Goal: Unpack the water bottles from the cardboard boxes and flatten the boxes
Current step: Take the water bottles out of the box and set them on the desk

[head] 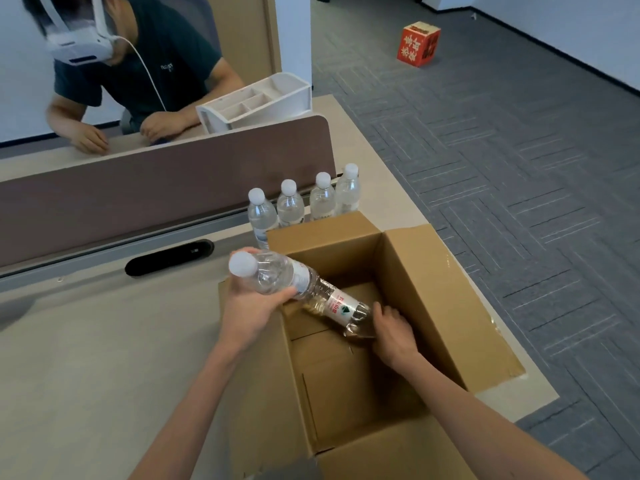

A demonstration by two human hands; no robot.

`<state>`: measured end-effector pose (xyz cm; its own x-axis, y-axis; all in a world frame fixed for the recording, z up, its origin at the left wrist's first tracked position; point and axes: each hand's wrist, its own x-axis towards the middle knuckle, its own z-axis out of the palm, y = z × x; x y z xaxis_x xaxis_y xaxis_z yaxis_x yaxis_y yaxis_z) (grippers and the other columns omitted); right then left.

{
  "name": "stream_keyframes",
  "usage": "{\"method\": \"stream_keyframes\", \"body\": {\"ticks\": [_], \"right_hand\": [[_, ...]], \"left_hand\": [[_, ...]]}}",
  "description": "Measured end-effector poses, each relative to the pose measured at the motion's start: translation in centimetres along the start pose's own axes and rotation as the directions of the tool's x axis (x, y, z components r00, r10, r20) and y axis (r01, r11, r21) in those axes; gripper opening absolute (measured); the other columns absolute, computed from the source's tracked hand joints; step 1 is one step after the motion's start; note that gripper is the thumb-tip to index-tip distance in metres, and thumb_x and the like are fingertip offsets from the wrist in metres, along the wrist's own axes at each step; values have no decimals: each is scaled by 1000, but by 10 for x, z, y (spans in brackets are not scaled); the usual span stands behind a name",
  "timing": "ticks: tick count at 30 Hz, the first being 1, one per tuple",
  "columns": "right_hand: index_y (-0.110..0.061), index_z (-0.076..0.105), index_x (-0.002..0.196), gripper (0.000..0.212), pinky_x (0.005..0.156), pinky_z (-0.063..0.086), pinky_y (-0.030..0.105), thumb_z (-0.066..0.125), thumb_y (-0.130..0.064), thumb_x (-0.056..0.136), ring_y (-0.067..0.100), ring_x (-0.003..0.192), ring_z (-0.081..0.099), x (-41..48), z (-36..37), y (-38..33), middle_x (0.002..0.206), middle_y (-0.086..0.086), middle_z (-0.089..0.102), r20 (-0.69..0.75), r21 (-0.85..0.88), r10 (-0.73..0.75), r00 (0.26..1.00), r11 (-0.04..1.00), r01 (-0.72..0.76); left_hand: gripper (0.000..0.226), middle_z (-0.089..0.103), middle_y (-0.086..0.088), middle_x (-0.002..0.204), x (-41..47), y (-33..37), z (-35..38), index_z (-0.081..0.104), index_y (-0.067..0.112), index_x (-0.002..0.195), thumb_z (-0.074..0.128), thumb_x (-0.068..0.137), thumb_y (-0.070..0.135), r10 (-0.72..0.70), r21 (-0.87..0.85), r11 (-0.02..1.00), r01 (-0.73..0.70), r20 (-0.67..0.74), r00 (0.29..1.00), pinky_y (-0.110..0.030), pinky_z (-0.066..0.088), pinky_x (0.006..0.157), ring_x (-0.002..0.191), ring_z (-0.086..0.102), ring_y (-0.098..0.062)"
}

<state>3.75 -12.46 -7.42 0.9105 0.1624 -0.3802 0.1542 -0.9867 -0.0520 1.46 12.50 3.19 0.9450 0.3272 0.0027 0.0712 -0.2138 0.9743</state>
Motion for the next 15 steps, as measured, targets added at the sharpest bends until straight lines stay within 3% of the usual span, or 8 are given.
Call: {"method": "stream_keyframes", "body": {"ticks": [5, 9, 11, 13, 15], "right_hand": [[-12, 39, 121, 55, 88, 43, 36, 65, -43, 84, 28, 115, 49, -14, -9, 6, 120, 8, 60, -116, 169, -35, 993, 984, 54], [-20, 36, 108, 43, 72, 48, 32, 65, -41, 85, 21, 97, 58, -24, -38, 8, 110, 1, 59, -220, 319, -190, 957, 913, 255], [-24, 34, 105, 37, 66, 50, 28, 62, -39, 87, 16, 88, 61, -24, -57, 4, 108, -2, 59, -268, 288, -273, 924, 892, 348], [-24, 36, 101, 30, 64, 53, 31, 58, -41, 89, 14, 80, 60, -22, -74, -3, 100, -5, 58, -342, 244, -328, 881, 874, 420], [-22, 40, 97, 27, 61, 52, 32, 52, -44, 90, 12, 74, 56, -17, -89, -11, 91, -6, 56, -425, 220, -368, 827, 845, 488]], "left_hand": [[74, 65, 2, 109, -8, 10, -12, 49, 16, 119, 91, 60, 0, 4, 8, 1000, -3, -113, 994, -15, 53, 82, 95, 64, 2], [75, 62, 4, 108, -20, 20, -16, 46, 16, 123, 90, 63, 4, -26, 0, 1000, 26, -204, 979, -8, 50, 78, 93, 63, 2], [73, 61, 9, 105, -25, 25, -14, 46, 16, 123, 89, 65, 3, -26, -11, 1000, 24, -247, 969, -6, 49, 76, 90, 62, 8], [69, 62, 9, 103, -31, 29, -13, 48, 19, 118, 88, 65, 2, -42, -21, 999, 37, -282, 958, -11, 52, 79, 89, 63, 7], [67, 65, 1, 106, -37, 31, -14, 50, 16, 117, 90, 64, 4, -61, -34, 998, 52, -327, 943, -30, 55, 90, 97, 65, -5]]}}
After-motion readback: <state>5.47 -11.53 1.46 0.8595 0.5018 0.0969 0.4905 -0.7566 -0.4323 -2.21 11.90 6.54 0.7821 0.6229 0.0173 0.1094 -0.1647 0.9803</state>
